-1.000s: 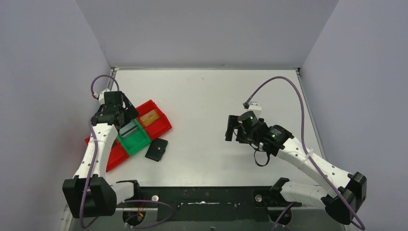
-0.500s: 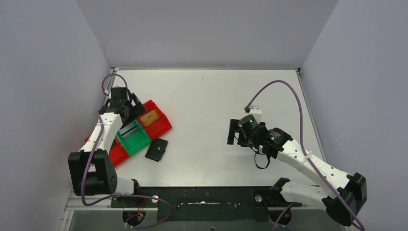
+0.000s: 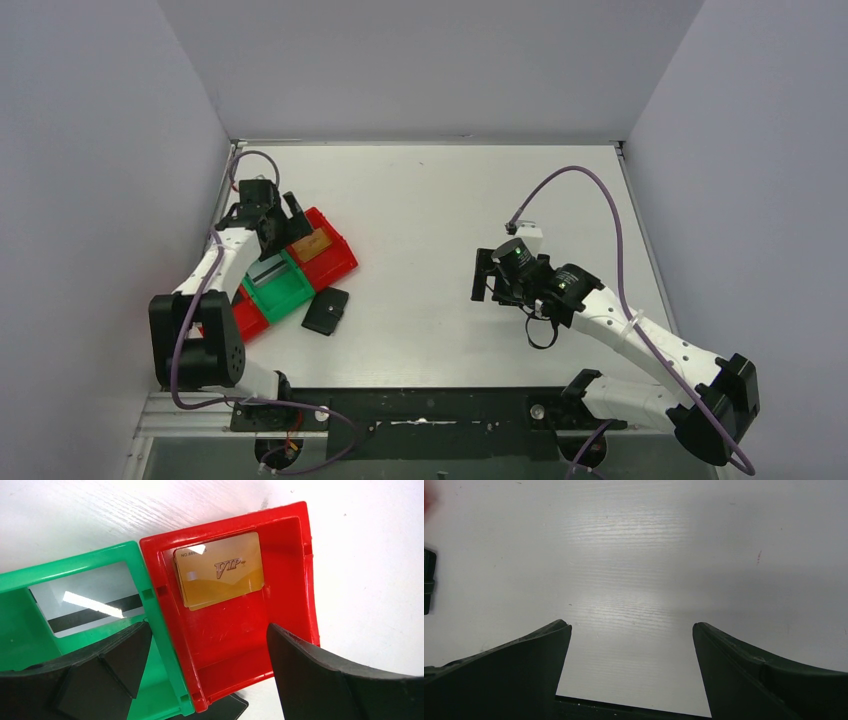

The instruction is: Take the credit cards out of the card holder

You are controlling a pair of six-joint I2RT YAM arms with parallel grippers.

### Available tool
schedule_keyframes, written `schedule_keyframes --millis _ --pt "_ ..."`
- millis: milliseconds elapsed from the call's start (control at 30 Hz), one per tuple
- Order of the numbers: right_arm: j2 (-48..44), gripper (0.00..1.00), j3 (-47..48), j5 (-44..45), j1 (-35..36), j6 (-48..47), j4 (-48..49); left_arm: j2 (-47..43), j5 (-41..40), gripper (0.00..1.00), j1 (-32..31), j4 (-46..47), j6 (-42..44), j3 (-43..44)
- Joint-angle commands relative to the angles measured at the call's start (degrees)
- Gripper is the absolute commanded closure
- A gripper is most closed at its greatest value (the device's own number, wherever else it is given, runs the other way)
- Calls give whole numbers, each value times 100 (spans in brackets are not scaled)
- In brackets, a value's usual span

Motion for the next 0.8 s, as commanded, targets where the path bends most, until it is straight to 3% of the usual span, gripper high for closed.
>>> schedule_keyframes --millis 0,500,767 --pt "11 2 76 167 -35 31 64 83 232 14 -133 428 320 151" --pt "13 2 42 239 -37 156 42 476 568 18 -1103 663 614 275" --pt "-73 2 45 526 -51 392 -91 672 594 20 -1696 813 306 397"
